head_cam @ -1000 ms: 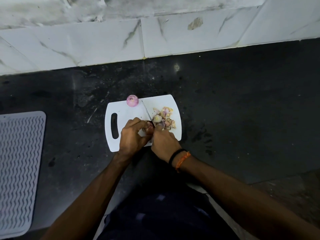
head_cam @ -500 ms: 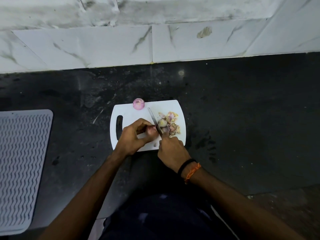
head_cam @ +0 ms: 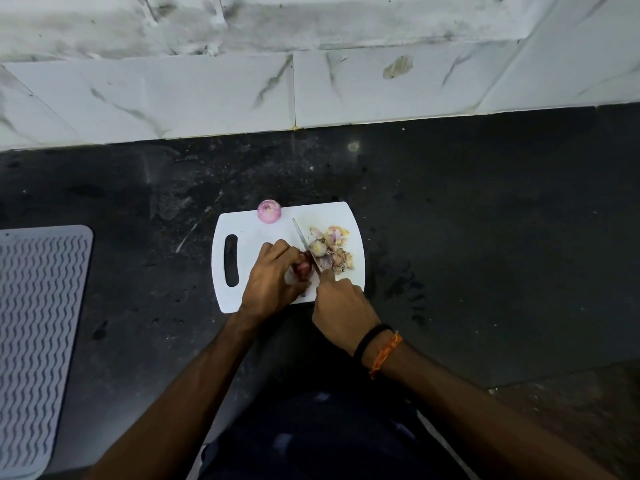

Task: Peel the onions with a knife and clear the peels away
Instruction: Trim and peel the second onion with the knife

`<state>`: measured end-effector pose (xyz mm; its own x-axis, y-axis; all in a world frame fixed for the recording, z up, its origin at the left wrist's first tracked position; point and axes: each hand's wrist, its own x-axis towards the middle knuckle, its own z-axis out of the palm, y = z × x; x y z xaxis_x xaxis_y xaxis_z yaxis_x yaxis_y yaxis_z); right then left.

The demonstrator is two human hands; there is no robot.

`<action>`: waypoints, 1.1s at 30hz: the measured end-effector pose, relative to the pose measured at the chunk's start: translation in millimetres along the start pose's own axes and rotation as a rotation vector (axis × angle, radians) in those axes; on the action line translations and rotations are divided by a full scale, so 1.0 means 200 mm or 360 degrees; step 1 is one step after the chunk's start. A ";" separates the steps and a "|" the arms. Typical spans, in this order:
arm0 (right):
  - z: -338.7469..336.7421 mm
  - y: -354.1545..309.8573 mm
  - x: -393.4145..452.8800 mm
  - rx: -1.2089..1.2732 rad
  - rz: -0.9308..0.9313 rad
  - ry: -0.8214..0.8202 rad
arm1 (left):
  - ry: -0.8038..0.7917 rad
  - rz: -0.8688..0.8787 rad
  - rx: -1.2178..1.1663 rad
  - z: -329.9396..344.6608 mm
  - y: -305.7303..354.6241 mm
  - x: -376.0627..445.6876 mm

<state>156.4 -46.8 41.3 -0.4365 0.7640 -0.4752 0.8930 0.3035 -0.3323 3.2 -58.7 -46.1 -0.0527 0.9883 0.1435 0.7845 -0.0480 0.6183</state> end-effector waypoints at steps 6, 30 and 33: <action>-0.03 -0.03 0.01 0.0063 0.0015 -0.0046 | 0.0038 0.0048 0.0039 0.01 0.00 -0.03; -0.02 -0.01 -0.06 0.0013 0.0020 -0.0059 | 0.0094 -0.0218 -0.0308 -0.05 0.01 -0.09; -0.02 0.00 -0.05 0.0001 0.0006 -0.0069 | 0.0036 -0.0412 -0.0546 -0.11 0.02 -0.07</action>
<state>162.0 -51.2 49.7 -0.4372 0.7397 -0.5115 0.8947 0.3002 -0.3307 -7.0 -75.0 -28.4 -0.2373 0.9708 -0.0355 0.4928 0.1518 0.8568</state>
